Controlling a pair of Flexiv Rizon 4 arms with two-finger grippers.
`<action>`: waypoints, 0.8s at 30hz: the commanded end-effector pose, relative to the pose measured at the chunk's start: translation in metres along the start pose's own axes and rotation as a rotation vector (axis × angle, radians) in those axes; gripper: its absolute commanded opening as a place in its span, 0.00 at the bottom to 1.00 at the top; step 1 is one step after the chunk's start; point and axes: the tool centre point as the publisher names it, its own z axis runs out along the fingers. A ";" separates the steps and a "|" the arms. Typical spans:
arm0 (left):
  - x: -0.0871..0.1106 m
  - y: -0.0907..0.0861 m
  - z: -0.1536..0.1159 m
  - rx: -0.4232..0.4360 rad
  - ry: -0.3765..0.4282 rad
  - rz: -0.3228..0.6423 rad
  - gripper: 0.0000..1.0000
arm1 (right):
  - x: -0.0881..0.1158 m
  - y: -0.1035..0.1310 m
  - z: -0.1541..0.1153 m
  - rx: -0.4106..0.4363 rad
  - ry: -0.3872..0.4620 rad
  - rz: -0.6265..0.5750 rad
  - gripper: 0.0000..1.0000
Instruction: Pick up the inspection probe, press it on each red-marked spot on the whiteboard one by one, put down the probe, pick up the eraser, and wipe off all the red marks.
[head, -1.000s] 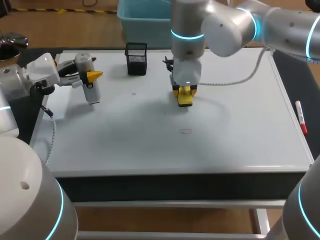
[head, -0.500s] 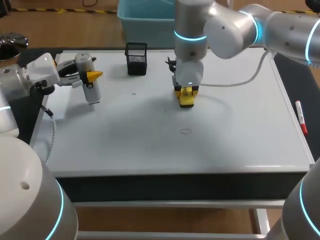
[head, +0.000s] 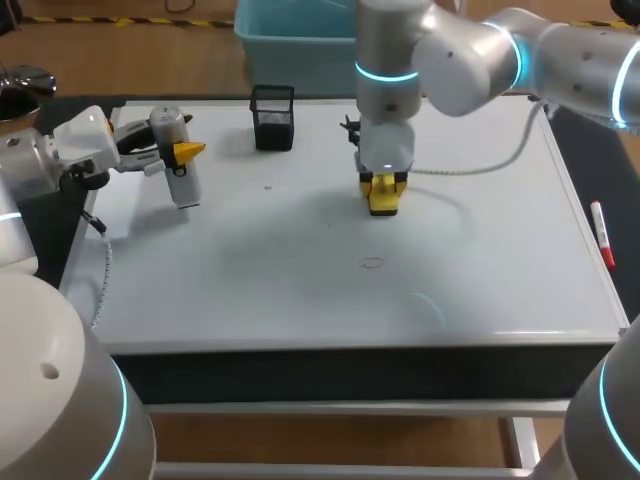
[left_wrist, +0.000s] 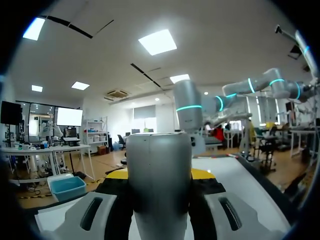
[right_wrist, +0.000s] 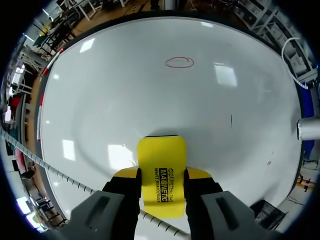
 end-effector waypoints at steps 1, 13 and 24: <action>0.000 0.000 0.000 0.003 0.001 0.002 0.00 | 0.016 -0.003 0.002 -0.004 0.001 0.017 0.00; 0.000 0.000 0.000 0.003 0.001 0.002 0.00 | 0.070 -0.015 -0.006 0.009 0.015 0.128 0.00; 0.000 0.000 0.000 0.003 0.001 0.002 0.00 | 0.066 -0.006 -0.039 0.026 -0.006 0.128 0.00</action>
